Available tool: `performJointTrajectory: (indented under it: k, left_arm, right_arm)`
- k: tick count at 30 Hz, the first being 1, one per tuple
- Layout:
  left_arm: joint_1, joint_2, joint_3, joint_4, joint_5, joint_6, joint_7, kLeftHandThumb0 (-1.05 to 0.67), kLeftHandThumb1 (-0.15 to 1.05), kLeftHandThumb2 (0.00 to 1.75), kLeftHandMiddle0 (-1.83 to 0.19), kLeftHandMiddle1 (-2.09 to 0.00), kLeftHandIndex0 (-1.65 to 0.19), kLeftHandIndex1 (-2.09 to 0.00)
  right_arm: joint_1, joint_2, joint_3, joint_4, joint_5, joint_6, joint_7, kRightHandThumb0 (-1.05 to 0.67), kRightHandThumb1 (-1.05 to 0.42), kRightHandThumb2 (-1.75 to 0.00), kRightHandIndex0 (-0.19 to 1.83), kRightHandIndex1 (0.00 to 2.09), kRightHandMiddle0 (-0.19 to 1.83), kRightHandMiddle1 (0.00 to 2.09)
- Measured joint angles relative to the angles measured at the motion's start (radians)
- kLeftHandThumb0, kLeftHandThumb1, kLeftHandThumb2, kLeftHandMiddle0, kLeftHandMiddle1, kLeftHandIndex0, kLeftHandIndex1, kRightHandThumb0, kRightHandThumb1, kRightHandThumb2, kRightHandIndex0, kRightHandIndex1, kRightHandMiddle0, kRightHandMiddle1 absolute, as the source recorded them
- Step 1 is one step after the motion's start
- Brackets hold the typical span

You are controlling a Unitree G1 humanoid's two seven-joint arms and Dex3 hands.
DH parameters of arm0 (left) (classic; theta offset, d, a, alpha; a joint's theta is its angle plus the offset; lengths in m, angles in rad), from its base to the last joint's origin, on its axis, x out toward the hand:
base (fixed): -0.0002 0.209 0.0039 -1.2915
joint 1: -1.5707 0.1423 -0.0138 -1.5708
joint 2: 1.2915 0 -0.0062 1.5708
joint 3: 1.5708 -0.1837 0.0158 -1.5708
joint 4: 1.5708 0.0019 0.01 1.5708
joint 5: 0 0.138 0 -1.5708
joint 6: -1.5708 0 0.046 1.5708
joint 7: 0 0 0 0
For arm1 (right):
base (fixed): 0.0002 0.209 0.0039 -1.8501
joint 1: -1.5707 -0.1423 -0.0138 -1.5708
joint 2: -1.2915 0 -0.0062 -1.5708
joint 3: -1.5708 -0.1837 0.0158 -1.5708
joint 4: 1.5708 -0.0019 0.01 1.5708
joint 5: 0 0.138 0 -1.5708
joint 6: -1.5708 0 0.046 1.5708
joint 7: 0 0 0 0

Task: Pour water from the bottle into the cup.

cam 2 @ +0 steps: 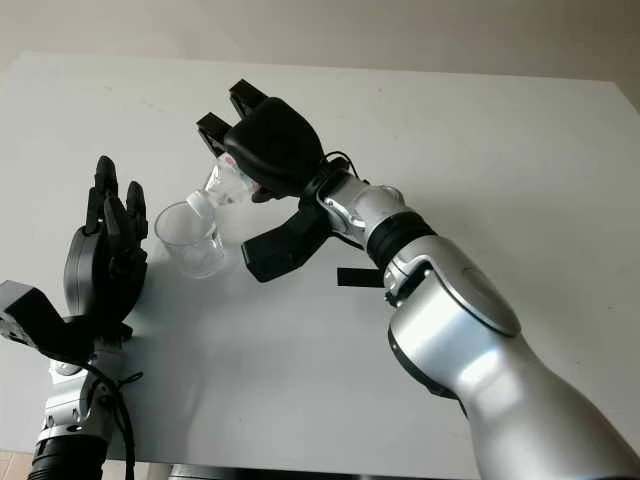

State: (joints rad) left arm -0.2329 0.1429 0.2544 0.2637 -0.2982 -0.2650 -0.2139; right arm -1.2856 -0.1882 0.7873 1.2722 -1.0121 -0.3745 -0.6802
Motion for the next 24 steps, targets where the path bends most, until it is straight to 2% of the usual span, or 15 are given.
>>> performJointTrajectory:
  k: [4, 7, 10, 15, 18, 20, 21, 22, 24]
  left_arm:
    - [-0.001, -0.002, 0.0, 0.002, 0.0, -0.006, 0.0, -0.81, 1.05, 0.68, 0.18, -0.05, 0.19, 0.0]
    - [-0.003, -0.007, 0.0, 0.002, 0.0, -0.007, 0.001, -0.8, 1.05, 0.68, 0.18, -0.05, 0.19, 0.0]
    - [-0.005, -0.008, 0.0, 0.005, 0.0, -0.012, 0.001, -0.8, 1.05, 0.68, 0.18, -0.05, 0.19, 0.0]
    - [-0.008, -0.009, 0.0, 0.011, 0.0, -0.017, 0.001, -0.8, 1.05, 0.68, 0.18, -0.05, 0.19, 0.0]
    - [-0.011, -0.01, 0.001, 0.015, 0.001, -0.021, 0.001, -0.8, 1.05, 0.68, 0.18, -0.05, 0.19, 0.0]
    - [-0.013, -0.01, 0.0, 0.019, 0.001, -0.026, 0.001, -0.8, 1.05, 0.69, 0.19, -0.05, 0.19, 0.0]
    - [-0.014, -0.01, 0.0, 0.021, 0.001, -0.027, 0.001, -0.8, 1.05, 0.69, 0.19, -0.05, 0.19, 0.0]
    - [-0.015, -0.01, 0.0, 0.023, 0.001, -0.029, 0.001, -0.8, 1.05, 0.69, 0.19, -0.05, 0.19, 0.0]
    - [-0.016, -0.01, 0.0, 0.025, 0.001, -0.032, 0.001, -0.8, 1.05, 0.69, 0.19, -0.05, 0.19, 0.0]
  right_arm:
    - [-0.003, 0.0, 0.015, 0.002, -0.01, 0.008, -0.027, -0.34, -0.95, -0.05, 1.03, 2.09, 0.37, 1.9]
    - [-0.004, 0.0, 0.024, 0.007, -0.018, 0.011, -0.051, -0.32, -0.96, -0.06, 1.05, 2.09, 0.4, 2.06]
    - [-0.004, 0.0, 0.035, 0.012, -0.031, 0.016, -0.092, -0.3, -0.98, -0.06, 1.1, 2.09, 0.56, 2.09]
    - [-0.004, 0.0, 0.036, 0.017, -0.033, 0.019, -0.11, -0.29, -0.98, -0.05, 1.08, 2.09, 0.47, 2.09]
    - [-0.004, 0.0, 0.031, 0.017, -0.026, 0.017, -0.114, -0.31, -0.94, -0.05, 1.03, 2.09, 0.39, 1.9]
    - [-0.004, 0.0, 0.025, 0.017, -0.012, 0.0, -0.121, -0.3, -0.92, -0.05, 0.99, 2.09, 0.44, 1.83]
    - [-0.004, 0.0, 0.022, 0.017, -0.007, -0.007, -0.129, -0.3, -0.93, -0.05, 0.97, 2.09, 0.45, 1.87]
    - [-0.004, 0.0, 0.022, 0.017, -0.005, -0.012, -0.14, -0.29, -0.96, -0.07, 0.98, 2.09, 0.5, 2.0]
    - [-0.004, -0.001, 0.012, 0.017, 0.008, -0.031, -0.158, -0.26, -0.99, -0.07, 1.04, 2.09, 0.63, 2.07]
